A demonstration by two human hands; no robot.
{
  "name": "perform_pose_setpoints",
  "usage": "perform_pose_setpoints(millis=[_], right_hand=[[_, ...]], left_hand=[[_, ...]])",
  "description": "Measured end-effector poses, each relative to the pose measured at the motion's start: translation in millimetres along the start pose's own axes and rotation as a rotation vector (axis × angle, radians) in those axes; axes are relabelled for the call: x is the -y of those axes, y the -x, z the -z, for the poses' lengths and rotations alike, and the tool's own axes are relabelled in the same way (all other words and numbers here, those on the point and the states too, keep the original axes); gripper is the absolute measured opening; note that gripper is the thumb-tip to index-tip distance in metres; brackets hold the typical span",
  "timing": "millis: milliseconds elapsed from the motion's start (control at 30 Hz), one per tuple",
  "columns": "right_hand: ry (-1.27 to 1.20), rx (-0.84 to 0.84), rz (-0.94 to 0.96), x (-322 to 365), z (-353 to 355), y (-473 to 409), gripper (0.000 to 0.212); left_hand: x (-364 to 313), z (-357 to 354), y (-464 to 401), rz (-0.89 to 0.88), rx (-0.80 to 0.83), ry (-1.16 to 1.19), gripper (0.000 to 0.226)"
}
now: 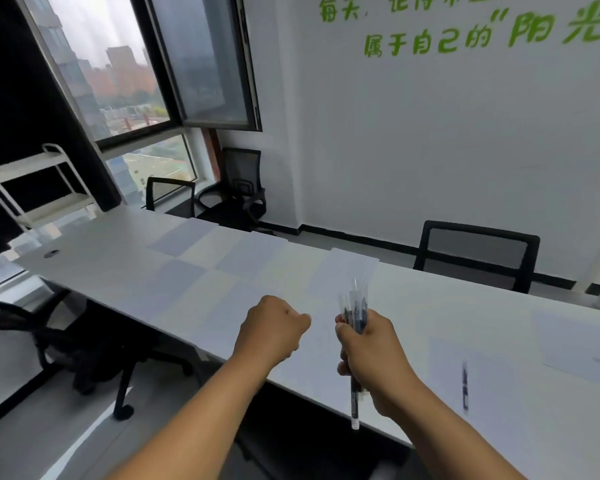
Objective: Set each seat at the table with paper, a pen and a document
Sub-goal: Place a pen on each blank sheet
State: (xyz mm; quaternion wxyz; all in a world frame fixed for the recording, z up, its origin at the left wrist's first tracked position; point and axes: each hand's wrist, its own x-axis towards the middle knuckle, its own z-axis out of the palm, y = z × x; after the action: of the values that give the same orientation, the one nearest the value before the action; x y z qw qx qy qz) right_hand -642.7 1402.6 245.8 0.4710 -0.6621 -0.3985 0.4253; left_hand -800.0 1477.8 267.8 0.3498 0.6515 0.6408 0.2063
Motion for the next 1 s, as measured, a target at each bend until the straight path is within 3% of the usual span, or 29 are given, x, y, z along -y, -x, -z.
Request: perform_pose_setpoints(millis=[367, 767, 1000], right_hand=[[-0.007, -0.026, 0.033, 46, -92, 18, 0.014], [-0.050, -0.064, -0.044, 17, -94, -76, 0.011], [-0.106, -0.096, -0.165, -20, -82, -148, 0.010]], left_hand=[[61, 100, -1, -0.007, -0.053, 0.034, 0.036], [52, 62, -95, -0.032, 0.080, 0.031, 0.049], [34, 13, -166, -0.025, 0.219, -0.020, 0.035]])
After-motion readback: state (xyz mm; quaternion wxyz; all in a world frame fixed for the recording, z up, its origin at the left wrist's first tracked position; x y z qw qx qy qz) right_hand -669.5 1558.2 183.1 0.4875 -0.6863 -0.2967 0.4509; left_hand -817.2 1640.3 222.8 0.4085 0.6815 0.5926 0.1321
